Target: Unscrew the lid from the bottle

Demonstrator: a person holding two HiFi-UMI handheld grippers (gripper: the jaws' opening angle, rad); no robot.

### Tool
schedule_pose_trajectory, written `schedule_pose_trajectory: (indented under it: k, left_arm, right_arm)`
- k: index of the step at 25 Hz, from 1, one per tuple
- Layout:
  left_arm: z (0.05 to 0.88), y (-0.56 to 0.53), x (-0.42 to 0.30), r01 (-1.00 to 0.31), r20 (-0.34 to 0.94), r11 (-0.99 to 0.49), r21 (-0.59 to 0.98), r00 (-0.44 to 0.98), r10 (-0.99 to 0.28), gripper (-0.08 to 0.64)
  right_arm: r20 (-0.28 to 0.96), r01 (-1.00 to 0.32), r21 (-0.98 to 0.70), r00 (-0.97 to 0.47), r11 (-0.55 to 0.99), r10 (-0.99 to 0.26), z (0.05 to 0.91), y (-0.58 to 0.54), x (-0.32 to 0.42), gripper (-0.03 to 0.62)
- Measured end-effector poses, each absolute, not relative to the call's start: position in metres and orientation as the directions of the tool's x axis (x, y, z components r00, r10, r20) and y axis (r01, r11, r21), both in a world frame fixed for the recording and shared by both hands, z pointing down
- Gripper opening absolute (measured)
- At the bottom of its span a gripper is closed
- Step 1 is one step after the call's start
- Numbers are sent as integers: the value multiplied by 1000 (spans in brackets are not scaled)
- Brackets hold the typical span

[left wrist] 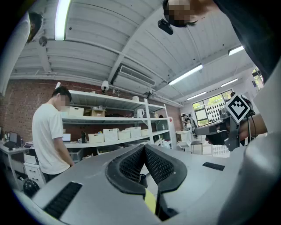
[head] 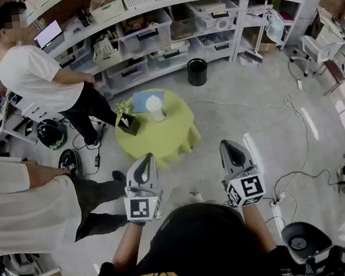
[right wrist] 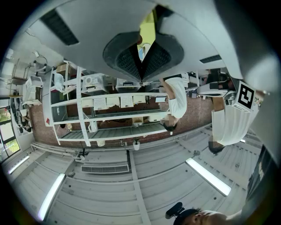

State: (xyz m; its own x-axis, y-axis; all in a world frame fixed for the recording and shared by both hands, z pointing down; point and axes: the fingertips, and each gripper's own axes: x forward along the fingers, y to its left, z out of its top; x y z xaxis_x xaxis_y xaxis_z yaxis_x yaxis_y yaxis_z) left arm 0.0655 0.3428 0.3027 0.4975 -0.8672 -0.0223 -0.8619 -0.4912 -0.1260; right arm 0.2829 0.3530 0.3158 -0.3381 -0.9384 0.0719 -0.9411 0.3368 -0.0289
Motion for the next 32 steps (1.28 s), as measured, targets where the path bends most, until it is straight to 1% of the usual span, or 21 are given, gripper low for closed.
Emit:
schedule_pose_trajectory:
  k: [5, 8, 14, 18, 22, 27, 30, 32]
  left_arm:
    - [308, 334, 51, -893, 3, -449, -38, 449, -893, 18]
    - [308, 331, 51, -901, 2, -430, -55, 431, -902, 18]
    - [312, 330, 57, -889, 21, -455, -50, 454, -891, 18]
    - [318, 330, 64, -879, 43, -473, -54, 472, -881, 18]
    - [315, 330, 74, -863, 38, -496, -93, 495, -868, 18]
    - [320, 330, 67, -871, 59, -484, -85, 480, -875, 18]
    - [322, 331, 63, -872, 63, -482, -79, 479, -876, 18]
    - [323, 330, 62, -872, 67, -483, -78, 479, -875, 18]
  right_arm:
    - [53, -933, -9, -360, 360, -932, 305, 348, 274, 2]
    - [54, -929, 10, -370, 371, -928, 303, 345, 269, 2]
    - [89, -924, 7, -381, 383, -920, 311, 341, 266, 2]
    - [85, -923, 9, -383, 385, -920, 313, 342, 266, 2]
    - [88, -934, -10, -357, 358, -930, 317, 338, 274, 2]
    - [87, -943, -17, -334, 333, -939, 318, 333, 274, 2]
    - [86, -940, -14, -341, 341, -936, 318, 334, 270, 20]
    - [87, -936, -11, -351, 352, -932, 319, 333, 267, 46]
